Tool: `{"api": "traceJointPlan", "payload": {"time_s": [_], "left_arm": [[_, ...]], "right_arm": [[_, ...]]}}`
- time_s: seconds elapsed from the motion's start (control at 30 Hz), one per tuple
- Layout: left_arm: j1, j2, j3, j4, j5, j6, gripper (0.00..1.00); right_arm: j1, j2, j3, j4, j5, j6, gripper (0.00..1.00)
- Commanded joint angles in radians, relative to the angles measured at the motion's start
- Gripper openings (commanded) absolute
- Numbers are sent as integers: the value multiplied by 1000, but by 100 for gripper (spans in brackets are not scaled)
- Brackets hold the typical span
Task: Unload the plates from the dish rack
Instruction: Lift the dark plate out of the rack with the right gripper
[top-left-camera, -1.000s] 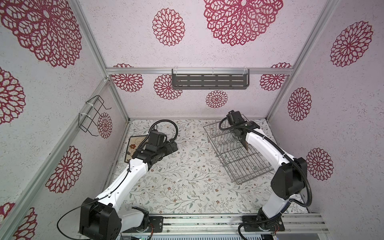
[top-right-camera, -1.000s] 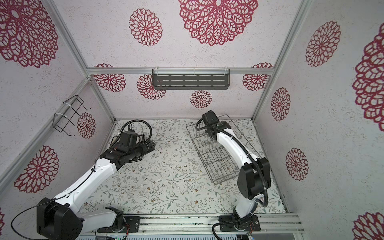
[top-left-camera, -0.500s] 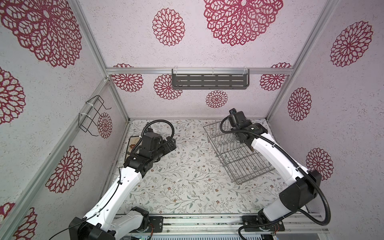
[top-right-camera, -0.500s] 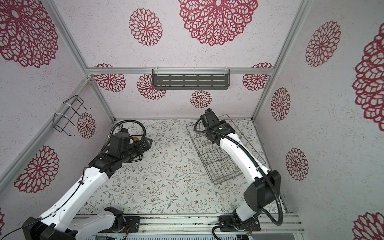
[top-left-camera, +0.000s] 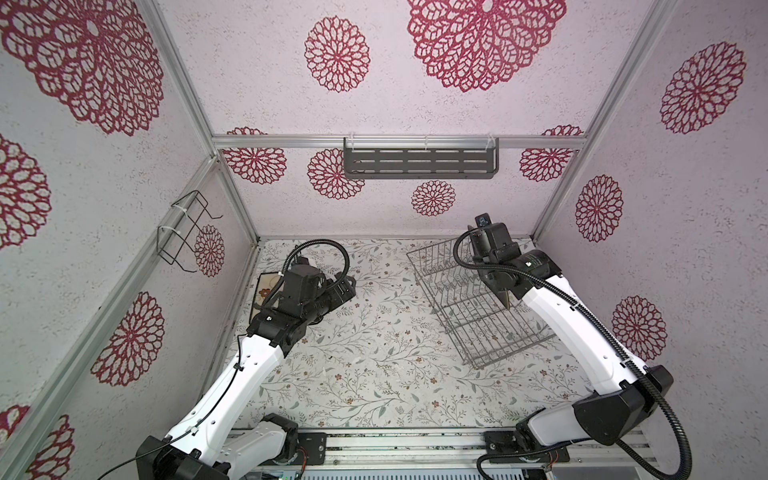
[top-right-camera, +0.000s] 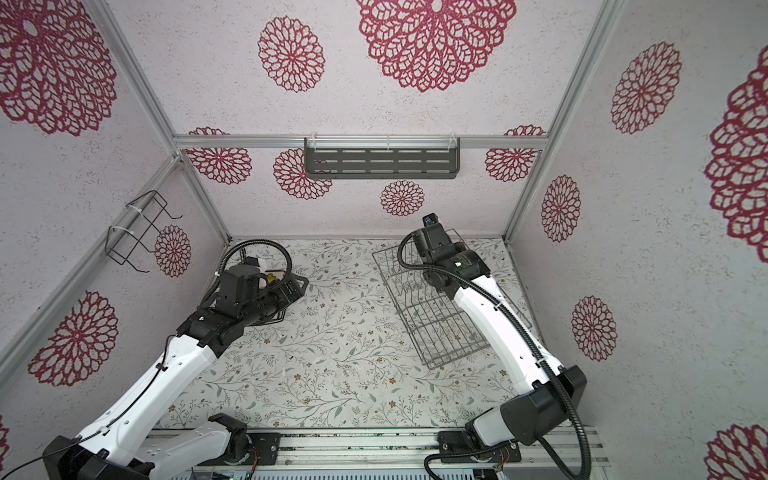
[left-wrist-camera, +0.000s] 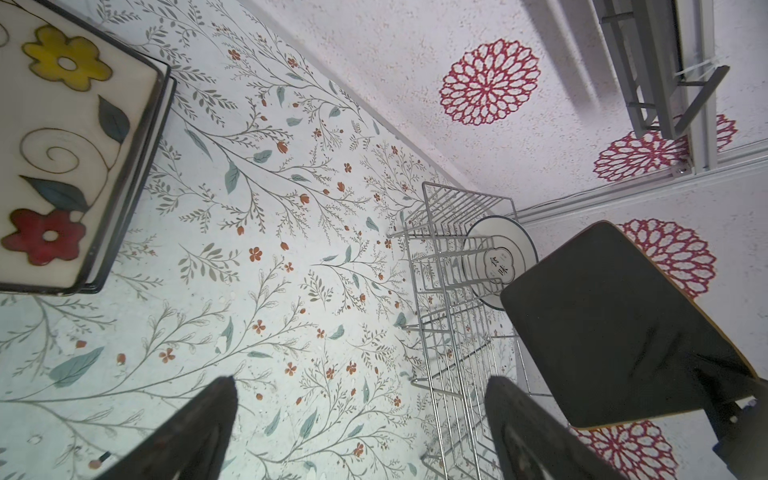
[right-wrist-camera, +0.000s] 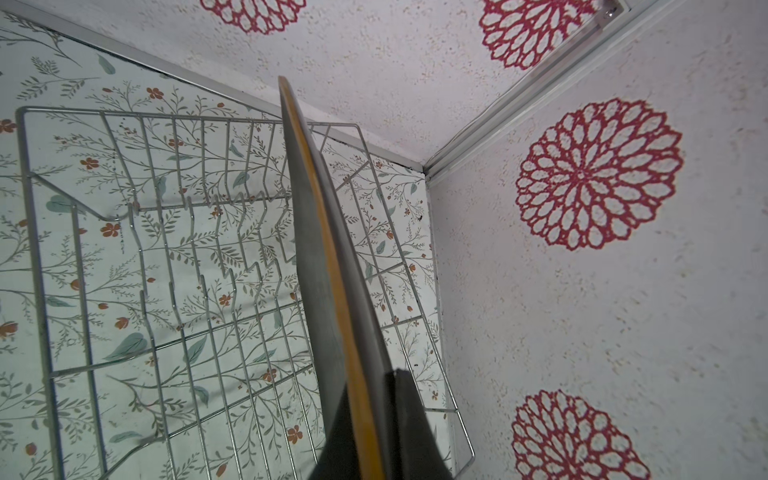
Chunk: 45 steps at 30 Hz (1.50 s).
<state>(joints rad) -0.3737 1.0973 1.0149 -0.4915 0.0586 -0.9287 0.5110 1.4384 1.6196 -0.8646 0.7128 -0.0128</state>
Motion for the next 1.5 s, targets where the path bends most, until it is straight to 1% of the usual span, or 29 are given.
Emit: {"api": "traceJointPlan", "payload": {"time_s": [0.0,0.17,0.3,0.4,0.57,0.83,0.93,1.0,1.13,1.2,1.33,1.47], "left_arm": [[-8,-6,18,65,32,-19,97],[-8,23,23,96,53,-31,97],[-8,35,37,96,56,-29,97],[-6,32,46,92,58,-25,97],[-1,26,93,31,80,-17,97],[37,-3,84,25,117,-36,97],[58,-17,72,24,131,-46,97],[78,-29,54,41,155,-63,97],[127,-52,-24,176,254,-137,97],[140,-63,-45,202,267,-157,97],[145,-84,-70,225,241,-174,97],[145,-73,-127,346,271,-244,97]], "right_arm": [[4,-134,65,131,-22,111,0],[-11,-194,9,223,-220,245,0],[-25,-196,4,272,-379,348,0],[-28,-205,-19,334,-474,414,0],[-36,-207,-80,452,-603,508,0],[-49,-214,-279,749,-783,709,0],[-51,-211,-337,841,-812,766,0],[-51,-218,-395,933,-832,811,0],[-52,-245,-506,1099,-845,918,0],[-52,-271,-546,1155,-830,953,0],[-52,-320,-602,1223,-774,1010,0],[-53,-345,-685,1365,-750,1096,0]]}}
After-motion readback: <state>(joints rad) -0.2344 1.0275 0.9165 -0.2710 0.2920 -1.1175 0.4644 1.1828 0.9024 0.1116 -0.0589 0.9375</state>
